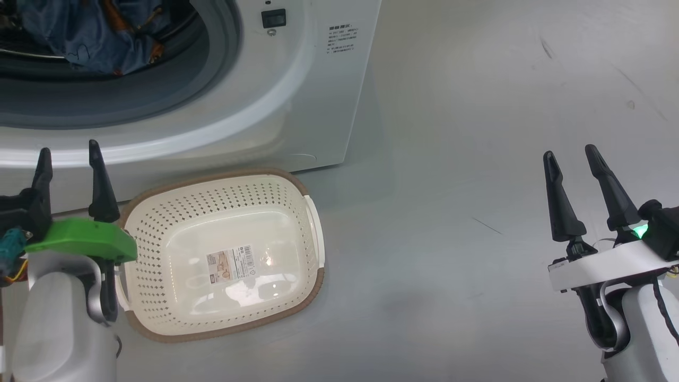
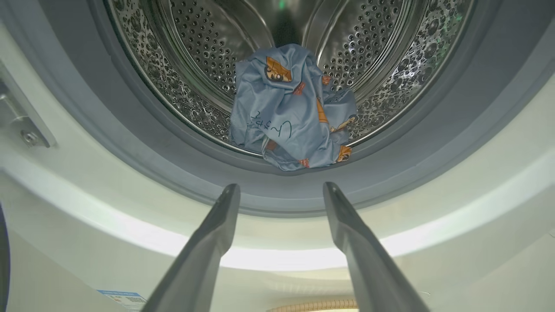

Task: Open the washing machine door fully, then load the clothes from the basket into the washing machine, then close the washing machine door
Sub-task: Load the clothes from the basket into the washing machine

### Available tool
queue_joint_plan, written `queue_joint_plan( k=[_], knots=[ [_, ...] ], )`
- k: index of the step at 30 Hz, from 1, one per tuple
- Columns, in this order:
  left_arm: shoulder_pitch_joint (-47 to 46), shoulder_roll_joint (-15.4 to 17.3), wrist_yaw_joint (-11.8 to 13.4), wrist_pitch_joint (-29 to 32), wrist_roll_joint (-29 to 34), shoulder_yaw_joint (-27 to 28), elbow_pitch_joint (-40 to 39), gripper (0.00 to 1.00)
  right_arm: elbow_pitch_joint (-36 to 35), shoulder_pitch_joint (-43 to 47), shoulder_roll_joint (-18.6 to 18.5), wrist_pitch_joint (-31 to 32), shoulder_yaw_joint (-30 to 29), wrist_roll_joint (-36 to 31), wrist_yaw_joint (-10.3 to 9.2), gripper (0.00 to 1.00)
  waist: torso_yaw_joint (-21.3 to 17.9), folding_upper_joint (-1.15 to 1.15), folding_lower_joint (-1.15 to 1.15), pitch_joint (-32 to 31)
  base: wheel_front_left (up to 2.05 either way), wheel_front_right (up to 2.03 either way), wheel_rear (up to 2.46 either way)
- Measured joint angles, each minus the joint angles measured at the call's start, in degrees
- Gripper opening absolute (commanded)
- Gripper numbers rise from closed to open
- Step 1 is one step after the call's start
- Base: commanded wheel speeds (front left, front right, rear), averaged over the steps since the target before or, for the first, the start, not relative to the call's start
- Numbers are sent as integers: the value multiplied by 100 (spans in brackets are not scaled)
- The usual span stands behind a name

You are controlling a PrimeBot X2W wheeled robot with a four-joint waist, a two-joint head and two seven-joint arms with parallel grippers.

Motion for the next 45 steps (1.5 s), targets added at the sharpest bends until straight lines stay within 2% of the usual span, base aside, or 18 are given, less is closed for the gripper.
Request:
queue_joint_plan(
  k=[29, 45],
  knots=[
    [1711, -97, -1, 1, 7, 236, -934, 100, 121, 966, -108, 0, -74, 10, 1, 100, 155, 0, 0, -1103, 0, 0, 0],
    [2220, -118, -2, 1, -12, 266, -1385, 100, 74, 1160, -189, 0, -60, 53, 0, 100, 161, 0, 0, -1304, 0, 0, 0]
  ],
)
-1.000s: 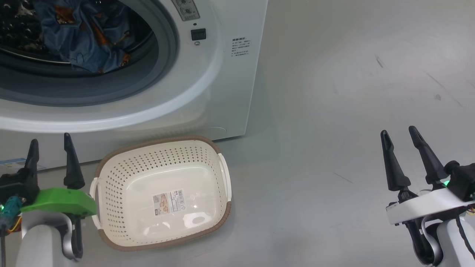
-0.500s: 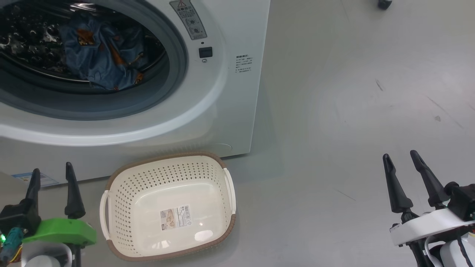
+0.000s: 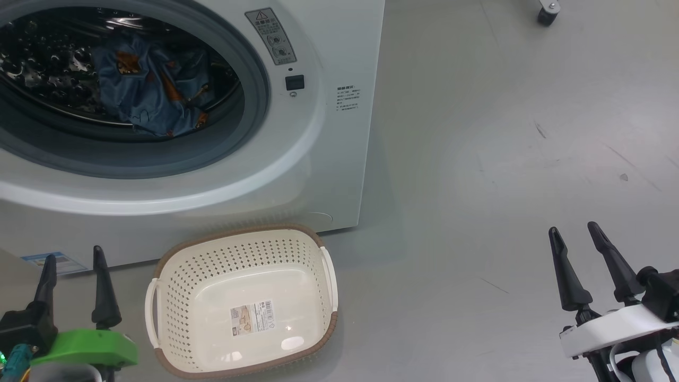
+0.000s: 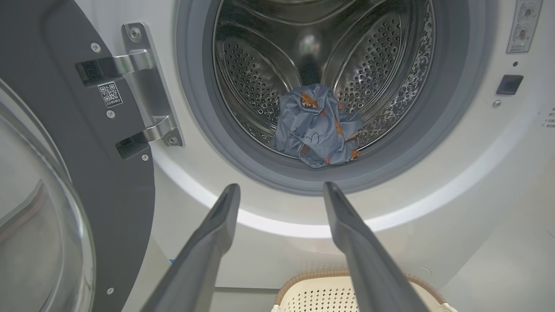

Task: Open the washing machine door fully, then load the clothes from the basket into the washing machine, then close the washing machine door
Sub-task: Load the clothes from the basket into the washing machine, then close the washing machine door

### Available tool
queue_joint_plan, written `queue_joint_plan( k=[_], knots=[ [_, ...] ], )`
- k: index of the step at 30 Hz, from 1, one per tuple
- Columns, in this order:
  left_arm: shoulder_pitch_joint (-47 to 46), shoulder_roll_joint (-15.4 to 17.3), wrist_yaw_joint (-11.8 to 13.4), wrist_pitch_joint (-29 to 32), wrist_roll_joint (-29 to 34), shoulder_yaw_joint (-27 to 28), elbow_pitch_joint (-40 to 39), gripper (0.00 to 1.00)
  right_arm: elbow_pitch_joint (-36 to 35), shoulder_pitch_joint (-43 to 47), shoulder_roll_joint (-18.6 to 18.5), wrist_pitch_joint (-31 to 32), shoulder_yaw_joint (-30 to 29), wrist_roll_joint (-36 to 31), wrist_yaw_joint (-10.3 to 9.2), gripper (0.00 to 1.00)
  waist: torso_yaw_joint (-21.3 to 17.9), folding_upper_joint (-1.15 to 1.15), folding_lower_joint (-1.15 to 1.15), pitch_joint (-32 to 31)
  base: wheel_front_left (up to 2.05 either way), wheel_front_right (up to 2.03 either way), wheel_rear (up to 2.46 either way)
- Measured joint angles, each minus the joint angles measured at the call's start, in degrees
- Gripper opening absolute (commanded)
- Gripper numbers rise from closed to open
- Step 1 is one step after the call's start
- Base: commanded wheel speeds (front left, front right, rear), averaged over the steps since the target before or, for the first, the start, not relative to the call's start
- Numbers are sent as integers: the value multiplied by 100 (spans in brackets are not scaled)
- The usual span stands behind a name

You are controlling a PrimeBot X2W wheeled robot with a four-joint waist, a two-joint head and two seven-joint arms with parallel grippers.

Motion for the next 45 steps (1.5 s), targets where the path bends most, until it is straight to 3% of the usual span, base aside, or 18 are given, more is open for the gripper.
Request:
queue_joint_plan(
  k=[24, 45],
  knots=[
    [142, -15, -5, 0, -102, -89, -260, 100, -74, 9, -32, 0, -7, 0, 0, 100, -4, 0, 0, 33, -13, 13, 0],
    [239, -23, -5, 0, -143, -99, -359, 100, -86, 9, -34, 0, -2, 0, 0, 100, 7, 0, 0, 31, -96, 96, 0]
  ],
)
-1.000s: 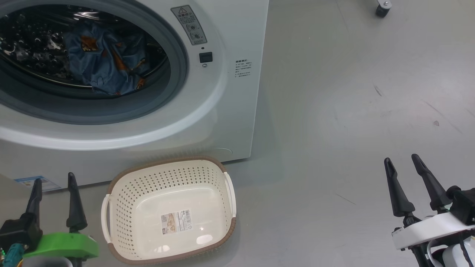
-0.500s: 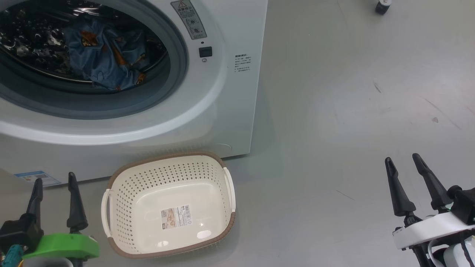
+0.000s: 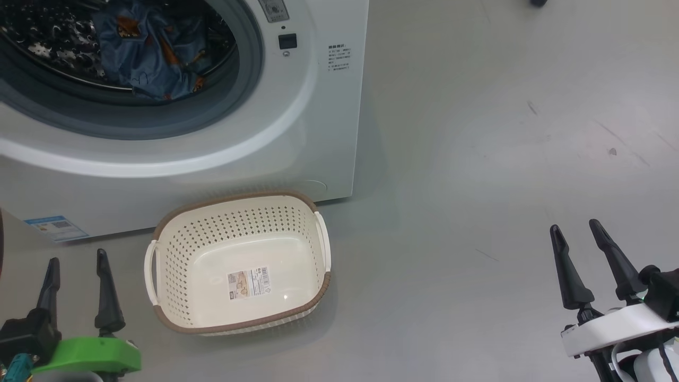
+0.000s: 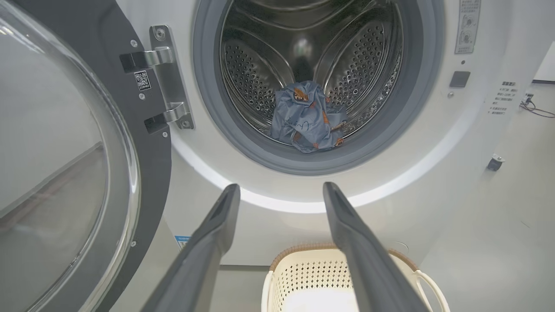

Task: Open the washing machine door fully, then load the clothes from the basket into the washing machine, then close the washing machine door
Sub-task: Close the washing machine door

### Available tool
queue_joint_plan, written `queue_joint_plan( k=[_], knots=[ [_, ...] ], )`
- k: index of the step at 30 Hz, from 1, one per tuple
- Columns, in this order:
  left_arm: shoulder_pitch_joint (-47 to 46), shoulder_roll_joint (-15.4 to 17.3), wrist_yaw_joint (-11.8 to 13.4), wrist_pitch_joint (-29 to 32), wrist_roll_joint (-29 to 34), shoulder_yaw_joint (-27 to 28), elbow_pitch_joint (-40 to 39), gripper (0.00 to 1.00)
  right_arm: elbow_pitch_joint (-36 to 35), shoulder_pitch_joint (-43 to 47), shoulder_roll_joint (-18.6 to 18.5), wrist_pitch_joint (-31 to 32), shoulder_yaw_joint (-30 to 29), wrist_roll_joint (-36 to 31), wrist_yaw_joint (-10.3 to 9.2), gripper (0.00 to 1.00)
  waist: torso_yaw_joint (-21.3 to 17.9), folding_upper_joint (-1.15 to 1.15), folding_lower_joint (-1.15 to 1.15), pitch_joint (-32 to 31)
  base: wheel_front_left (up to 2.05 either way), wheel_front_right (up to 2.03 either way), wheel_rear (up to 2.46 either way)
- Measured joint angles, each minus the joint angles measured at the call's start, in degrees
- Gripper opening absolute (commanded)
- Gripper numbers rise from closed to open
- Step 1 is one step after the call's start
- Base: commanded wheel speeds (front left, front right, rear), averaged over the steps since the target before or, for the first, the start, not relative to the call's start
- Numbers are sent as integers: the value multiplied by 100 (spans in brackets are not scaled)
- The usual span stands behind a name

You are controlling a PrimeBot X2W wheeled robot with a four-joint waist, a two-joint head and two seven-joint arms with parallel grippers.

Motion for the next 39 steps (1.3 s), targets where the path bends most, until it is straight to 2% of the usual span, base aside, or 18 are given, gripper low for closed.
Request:
queue_joint_plan(
  k=[19, 39],
  knots=[
    [9, -2, 0, 0, -56, -12, -41, 100, 0, 0, -1, 0, 16, 1, 0, 100, 11, 0, 0, -38, -94, 94, 0],
    [15, -3, 0, 0, -179, -83, 10, 100, 3, -1, -18, 0, 68, 1, 0, 100, 39, 0, 0, -113, -18, 18, 0]
  ],
)
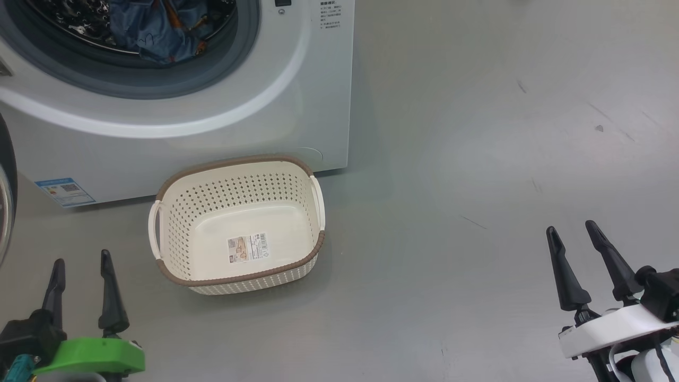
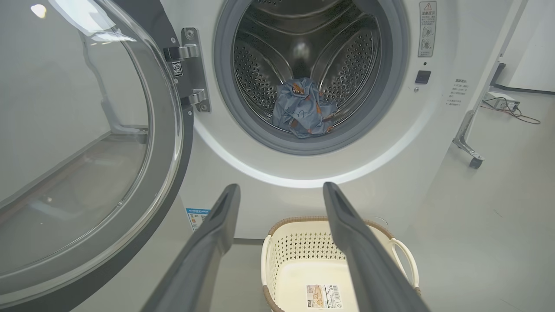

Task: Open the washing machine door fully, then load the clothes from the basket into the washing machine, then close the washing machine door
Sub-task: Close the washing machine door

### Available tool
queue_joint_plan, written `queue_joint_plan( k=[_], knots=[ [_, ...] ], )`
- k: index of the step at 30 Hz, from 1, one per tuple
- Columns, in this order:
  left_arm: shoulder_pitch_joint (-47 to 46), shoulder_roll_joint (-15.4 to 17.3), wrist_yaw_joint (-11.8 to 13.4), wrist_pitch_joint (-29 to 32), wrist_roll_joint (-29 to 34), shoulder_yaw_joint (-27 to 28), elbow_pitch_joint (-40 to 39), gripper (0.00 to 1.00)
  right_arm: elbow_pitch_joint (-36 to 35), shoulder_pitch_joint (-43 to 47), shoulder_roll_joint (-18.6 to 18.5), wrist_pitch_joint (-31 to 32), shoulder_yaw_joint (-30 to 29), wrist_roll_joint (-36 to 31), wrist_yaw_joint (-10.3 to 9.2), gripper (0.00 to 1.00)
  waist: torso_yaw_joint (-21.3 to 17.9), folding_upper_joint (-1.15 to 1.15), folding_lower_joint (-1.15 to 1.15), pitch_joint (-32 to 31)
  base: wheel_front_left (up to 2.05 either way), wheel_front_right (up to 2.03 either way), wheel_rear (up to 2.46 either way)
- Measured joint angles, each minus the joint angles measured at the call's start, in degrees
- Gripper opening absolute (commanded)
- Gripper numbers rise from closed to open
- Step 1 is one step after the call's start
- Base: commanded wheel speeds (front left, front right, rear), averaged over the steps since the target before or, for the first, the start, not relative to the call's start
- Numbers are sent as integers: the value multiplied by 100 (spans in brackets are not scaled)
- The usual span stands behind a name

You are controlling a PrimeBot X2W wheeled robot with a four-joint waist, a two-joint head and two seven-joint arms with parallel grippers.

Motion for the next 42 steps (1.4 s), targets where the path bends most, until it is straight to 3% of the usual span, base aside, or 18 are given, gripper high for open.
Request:
queue_joint_plan(
  k=[17, 29, 42],
  knots=[
    [-2, -3, 9, 0, -301, -129, 99, 100, -49, 1, -111, 0, 167, 0, 0, 100, 423, 0, 0, 60, 0, 0, 0],
    [-13, -7, 143, 0, -565, -221, 129, 100, -71, -71, -330, 0, 461, 0, 0, 100, 1027, 0, 0, 141, 0, 0, 0],
    [-13, -14, 319, 0, -792, -403, 172, 100, -24, -205, -577, 0, 737, 1, 0, 100, 1968, 0, 0, 145, 0, 0, 0]
  ],
)
